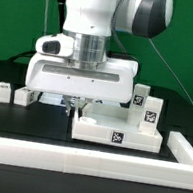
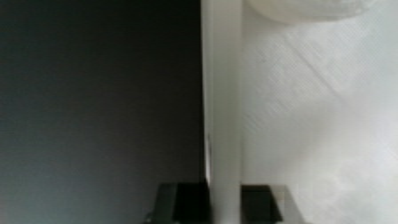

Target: Assemble square table

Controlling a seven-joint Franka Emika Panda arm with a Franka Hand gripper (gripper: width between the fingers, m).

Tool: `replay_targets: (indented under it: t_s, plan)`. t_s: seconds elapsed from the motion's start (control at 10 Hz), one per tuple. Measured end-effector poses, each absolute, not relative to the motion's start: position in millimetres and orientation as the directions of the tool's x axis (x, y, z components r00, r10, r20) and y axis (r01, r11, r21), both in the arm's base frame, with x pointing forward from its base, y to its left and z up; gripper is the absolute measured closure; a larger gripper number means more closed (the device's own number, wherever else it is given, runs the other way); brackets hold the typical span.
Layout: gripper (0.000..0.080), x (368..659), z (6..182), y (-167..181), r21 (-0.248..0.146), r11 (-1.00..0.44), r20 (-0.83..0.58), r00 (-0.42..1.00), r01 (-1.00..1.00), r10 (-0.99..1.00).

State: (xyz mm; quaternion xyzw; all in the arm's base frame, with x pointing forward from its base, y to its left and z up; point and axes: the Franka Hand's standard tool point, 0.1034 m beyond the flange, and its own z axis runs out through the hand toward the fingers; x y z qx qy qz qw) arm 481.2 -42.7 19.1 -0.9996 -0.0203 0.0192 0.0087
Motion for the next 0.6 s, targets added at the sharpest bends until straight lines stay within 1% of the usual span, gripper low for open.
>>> replay_targets:
  t_s: [0.1,0.4,0.6]
  plan:
    - [0.0736,481,19.2,-44,-0.014,-0.993,-0.040,0.992,0.117,0.118]
    - [0.0736,502,19.8,-42,0.012,-0.916,-0.041,0.916,0.401,0.400]
    - [0.0737,500,19.0,-45,0.011,-0.876,-0.049,0.875,0.482,0.481]
